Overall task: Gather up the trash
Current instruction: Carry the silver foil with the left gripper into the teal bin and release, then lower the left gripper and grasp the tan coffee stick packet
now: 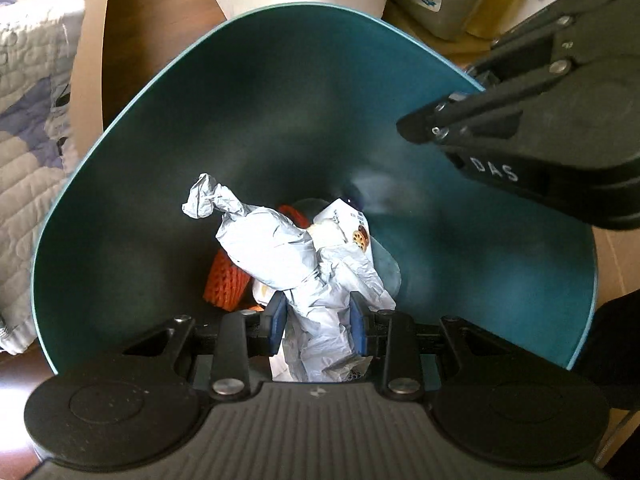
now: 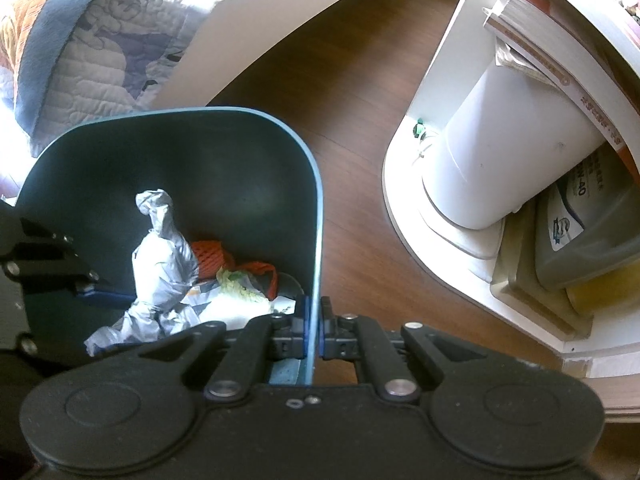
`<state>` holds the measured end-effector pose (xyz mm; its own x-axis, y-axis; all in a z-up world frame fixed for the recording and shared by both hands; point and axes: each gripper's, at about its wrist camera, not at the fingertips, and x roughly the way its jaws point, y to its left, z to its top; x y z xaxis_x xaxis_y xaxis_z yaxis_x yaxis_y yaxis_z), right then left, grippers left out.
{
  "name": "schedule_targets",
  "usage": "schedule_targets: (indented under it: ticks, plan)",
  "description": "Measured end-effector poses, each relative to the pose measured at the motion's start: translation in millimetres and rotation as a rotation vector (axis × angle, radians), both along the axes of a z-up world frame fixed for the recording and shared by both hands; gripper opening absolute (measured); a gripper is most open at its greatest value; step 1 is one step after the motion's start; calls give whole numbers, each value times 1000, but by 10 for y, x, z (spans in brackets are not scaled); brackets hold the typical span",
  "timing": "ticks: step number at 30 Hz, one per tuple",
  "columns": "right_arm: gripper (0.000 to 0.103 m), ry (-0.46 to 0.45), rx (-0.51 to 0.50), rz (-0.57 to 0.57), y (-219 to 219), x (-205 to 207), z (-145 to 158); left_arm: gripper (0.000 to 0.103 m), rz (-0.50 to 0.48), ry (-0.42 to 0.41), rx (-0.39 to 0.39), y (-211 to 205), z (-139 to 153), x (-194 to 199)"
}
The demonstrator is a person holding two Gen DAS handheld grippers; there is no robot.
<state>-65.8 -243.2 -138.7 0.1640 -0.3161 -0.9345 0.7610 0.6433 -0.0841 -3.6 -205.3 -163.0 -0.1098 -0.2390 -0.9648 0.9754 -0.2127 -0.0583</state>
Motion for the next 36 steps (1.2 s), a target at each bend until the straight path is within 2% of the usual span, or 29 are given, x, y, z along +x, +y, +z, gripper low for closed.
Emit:
schedule_targets:
  ticks: [4, 8, 9, 13, 17, 23, 31, 36]
  plan:
    - [3, -8, 11, -6, -10, -10, -3, 36, -3, 5, -4, -20, -34, -19]
    - [3, -4, 11, -5, -10, -8, -15, 60, 2, 33, -22, -20, 29, -28]
    - [3, -4, 11, -5, -11, -9, -17, 62, -4, 38, -32, -6, 58, -23]
    - [3, -3, 14, -10, -20, -16, -25, 62, -27, 30, -83, 96, 251, 10]
    - [3, 1, 12, -8, -23, -2, -32, 62, 6, 42, -132, 288, 496, 227]
    - [3, -4, 24, -12, -46, 7, -33, 62, 135, 24, -191, 571, 783, 728]
    - [4, 12, 24, 28, -57, 72, -17, 62, 297, -47, -237, 758, 962, 1281]
    - [4, 66, -42, 134, 29, 235, -11, 62, 377, -101, -250, 887, 996, 1599]
